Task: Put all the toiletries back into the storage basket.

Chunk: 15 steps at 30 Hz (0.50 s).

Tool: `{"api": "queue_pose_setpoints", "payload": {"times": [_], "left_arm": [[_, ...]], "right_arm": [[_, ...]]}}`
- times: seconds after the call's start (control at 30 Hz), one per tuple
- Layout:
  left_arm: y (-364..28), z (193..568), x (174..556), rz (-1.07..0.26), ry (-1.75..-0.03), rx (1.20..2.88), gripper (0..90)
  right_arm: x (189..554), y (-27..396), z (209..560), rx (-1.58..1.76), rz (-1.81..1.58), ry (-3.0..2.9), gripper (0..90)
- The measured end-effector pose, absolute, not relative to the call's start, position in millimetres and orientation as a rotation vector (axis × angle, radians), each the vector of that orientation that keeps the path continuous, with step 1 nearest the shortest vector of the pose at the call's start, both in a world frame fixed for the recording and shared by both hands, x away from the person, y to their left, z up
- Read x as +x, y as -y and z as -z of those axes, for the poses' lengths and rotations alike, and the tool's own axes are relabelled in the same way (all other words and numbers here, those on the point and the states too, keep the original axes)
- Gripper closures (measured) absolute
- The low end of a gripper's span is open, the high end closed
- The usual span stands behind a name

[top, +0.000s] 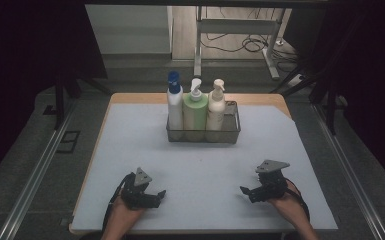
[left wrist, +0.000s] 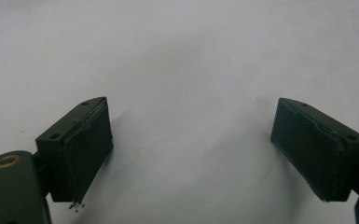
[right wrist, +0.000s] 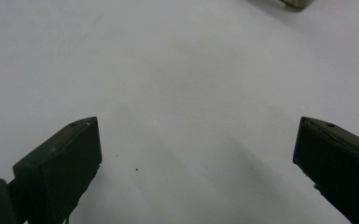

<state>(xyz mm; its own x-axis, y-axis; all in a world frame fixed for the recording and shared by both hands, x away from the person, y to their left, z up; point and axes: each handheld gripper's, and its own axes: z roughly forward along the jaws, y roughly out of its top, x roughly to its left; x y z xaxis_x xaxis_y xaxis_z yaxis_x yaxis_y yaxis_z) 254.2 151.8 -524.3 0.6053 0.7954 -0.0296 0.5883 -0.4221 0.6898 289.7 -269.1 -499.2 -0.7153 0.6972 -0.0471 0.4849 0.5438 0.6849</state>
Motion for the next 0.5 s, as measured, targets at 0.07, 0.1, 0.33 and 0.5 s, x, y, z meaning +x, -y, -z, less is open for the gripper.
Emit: {"api": "queue_pose_setpoints", "payload": {"times": [0.07, 0.1, 0.33, 0.5], "left_arm": [[-151.7, 524.3, 254.2, -0.398, -1.086, 2.159, 12.3], [-151.8, 524.3, 254.2, -0.398, -1.086, 2.16, 12.3], [-151.7, 524.3, 254.2, -0.398, -1.086, 2.159, 12.3], [-151.7, 524.3, 254.2, -0.399, -1.086, 2.159, 12.2]], "right_arm": [[289.2, 268.8, 504.0, 0.981, -0.952, -2.473, 1.3], [289.1, 268.8, 506.5, 0.978, -0.95, -2.476, 1.2], [289.1, 270.7, 521.6, 1.027, -0.994, -2.473, 0.0], [288.7, 270.7, 522.1, 1.031, -0.992, -2.471, 0.0]]}}
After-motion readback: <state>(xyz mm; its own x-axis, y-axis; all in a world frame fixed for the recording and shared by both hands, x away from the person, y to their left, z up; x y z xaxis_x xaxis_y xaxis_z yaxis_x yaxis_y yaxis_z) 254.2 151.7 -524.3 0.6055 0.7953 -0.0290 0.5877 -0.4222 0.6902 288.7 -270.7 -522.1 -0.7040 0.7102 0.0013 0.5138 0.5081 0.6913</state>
